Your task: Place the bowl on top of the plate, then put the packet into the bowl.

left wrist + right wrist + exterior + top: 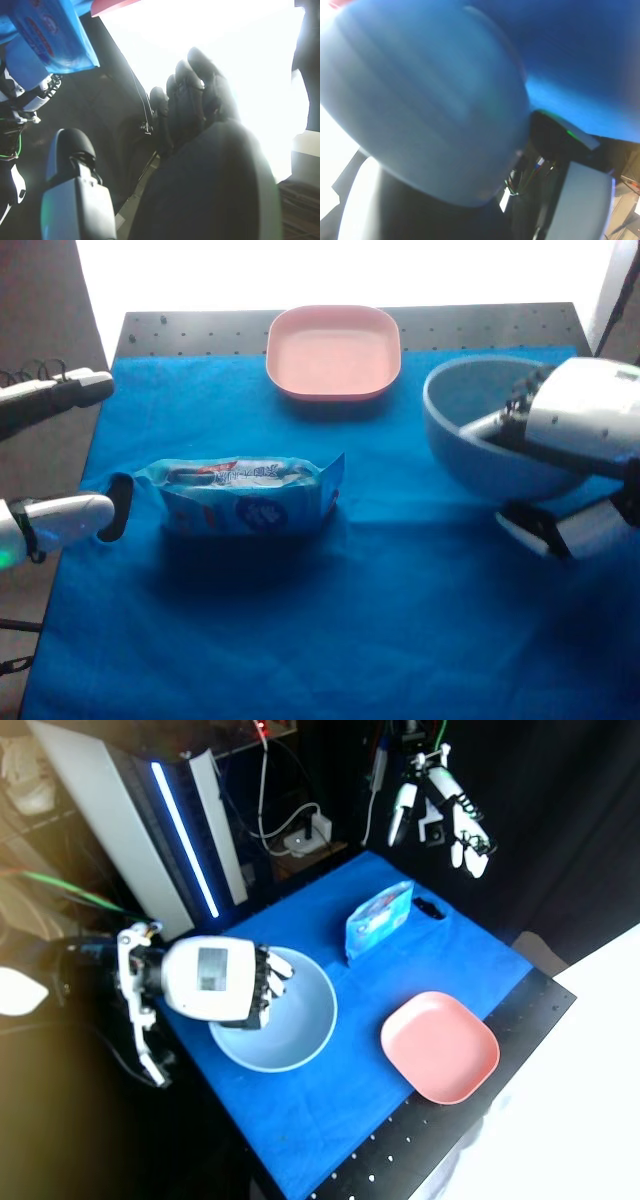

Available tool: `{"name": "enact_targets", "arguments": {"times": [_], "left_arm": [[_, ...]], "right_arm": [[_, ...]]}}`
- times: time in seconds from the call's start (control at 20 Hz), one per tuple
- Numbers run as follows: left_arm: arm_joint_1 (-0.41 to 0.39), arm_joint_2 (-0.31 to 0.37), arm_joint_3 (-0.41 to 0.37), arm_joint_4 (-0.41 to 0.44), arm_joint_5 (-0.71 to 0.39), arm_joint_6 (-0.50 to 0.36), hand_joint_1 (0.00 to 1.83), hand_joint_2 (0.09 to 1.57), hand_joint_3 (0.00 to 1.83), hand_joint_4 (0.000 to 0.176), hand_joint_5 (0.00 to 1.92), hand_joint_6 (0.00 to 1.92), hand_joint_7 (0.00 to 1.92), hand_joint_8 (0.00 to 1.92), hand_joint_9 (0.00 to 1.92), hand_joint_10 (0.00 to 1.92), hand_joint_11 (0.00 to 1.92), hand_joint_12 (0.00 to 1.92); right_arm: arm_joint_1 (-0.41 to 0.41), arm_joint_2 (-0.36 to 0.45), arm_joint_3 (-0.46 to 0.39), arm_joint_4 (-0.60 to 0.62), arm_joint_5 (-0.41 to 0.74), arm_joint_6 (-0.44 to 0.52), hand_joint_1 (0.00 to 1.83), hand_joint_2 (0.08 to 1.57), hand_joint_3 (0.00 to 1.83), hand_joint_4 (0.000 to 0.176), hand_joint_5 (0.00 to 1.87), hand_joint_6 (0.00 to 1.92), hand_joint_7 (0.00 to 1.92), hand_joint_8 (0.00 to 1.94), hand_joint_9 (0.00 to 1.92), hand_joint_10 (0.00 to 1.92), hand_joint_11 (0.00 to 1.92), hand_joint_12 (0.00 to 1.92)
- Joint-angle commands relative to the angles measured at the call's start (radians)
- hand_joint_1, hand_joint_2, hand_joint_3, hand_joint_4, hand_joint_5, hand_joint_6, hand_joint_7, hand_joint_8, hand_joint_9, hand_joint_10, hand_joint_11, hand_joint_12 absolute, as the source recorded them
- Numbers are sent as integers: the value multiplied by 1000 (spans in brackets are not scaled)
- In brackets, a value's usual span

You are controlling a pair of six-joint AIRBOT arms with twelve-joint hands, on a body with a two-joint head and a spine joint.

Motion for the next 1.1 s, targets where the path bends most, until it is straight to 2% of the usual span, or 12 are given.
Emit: {"name": "enact_targets", "arguments": {"times": [0.0, 0.15, 0.3, 0.35, 0.45, 0.5, 0.6, 0.65, 0.7, 0.75, 0.9, 1.05], "left_arm": [[-4, -3, 5, -10, -128, -8, 721, 1031, 0, 0, 436, 5, 331, 4, 299, 2, 2, 727], [-4, -5, 6, -10, -128, -9, 745, 1029, 0, 0, 451, 5, 346, 5, 311, 4, 0, 755], [-4, -5, 8, -10, -126, -9, 739, 1031, 2, 0, 454, 1, 348, 0, 314, 1, 0, 793], [-4, -5, 9, -9, -124, -9, 756, 1028, 0, 0, 463, 4, 352, 2, 314, 1, 0, 795], [-4, -7, 14, -8, -118, -11, 774, 1018, 0, 0, 488, 4, 360, 2, 330, 4, 0, 855], [-4, -8, 16, -8, -117, -12, 768, 1021, 0, 0, 487, 3, 355, 0, 333, 4, 0, 863], [-4, -7, 19, -8, -111, -16, 779, 1023, 0, 0, 490, 3, 357, 1, 332, 3, 0, 868], [-4, -7, 21, -8, -110, -16, 801, 1022, 0, 0, 490, 2, 353, 0, 319, 1, 0, 847], [-4, -7, 22, -8, -109, -16, 810, 1020, 0, 0, 489, 1, 346, 0, 307, 0, 0, 822], [-5, -7, 24, -8, -109, -16, 794, 1025, 1, 0, 491, 1, 339, 0, 291, 2, 0, 785], [-11, -8, 30, -2, -102, -17, 794, 1031, 3, 0, 473, 0, 336, 0, 294, 4, 0, 781], [-24, -12, 36, 7, -89, -17, 813, 1036, 2, 2, 438, 0, 325, 1, 295, 3, 0, 756]], "right_arm": [[20, -1, 8, 57, 141, -16, 927, 1019, 876, 0, 594, 1921, 1297, 1941, 1494, 1921, 1539, 1921], [45, -21, 37, 103, 164, -25, 951, 886, 1088, 0, 693, 1921, 1343, 1941, 1504, 1921, 1542, 1921], [104, -65, 89, 119, 164, -25, 887, 1358, 343, 0, 1119, 1921, 1362, 1941, 1523, 1921, 1586, 1921], [118, -82, 106, 119, 163, -25, 935, 983, 929, 0, 778, 1921, 1299, 1941, 1459, 1921, 1520, 1921], [156, -133, 152, 118, 138, -25, 1348, 620, 1469, 0, 1019, 1917, 957, 1941, 1459, 1921, 1508, 1921], [173, -156, 173, 117, 124, -25, 1372, 874, 1083, 0, 1076, 1920, 1251, 1941, 1488, 1921, 1519, 1921], [205, -201, 216, 117, 92, -25, 1233, 645, 1464, 0, 924, 1883, 1117, 1941, 1485, 1921, 1504, 1921], [220, -225, 237, 115, 75, -25, 1363, 893, 1123, 0, 1052, 1913, 1292, 1941, 1505, 1921, 1523, 1921], [240, -249, 258, 110, 50, -25, 1376, 692, 1375, 0, 1100, 1919, 1000, 1941, 1498, 1921, 1518, 1921], [269, -286, 292, 91, 13, -25, 978, 1304, 429, 0, 1140, 1921, 1327, 1941, 1487, 1921, 1534, 1921], [306, -350, 354, 78, -43, -25, 1304, 1310, 128, 0, 1069, 1921, 1317, 1941, 1478, 1921, 1545, 1921], [334, -411, 409, 65, -95, -25, 1005, 1292, 5, 0, 1107, 1918, 1377, 1941, 1518, 1921, 1541, 1921]]}}
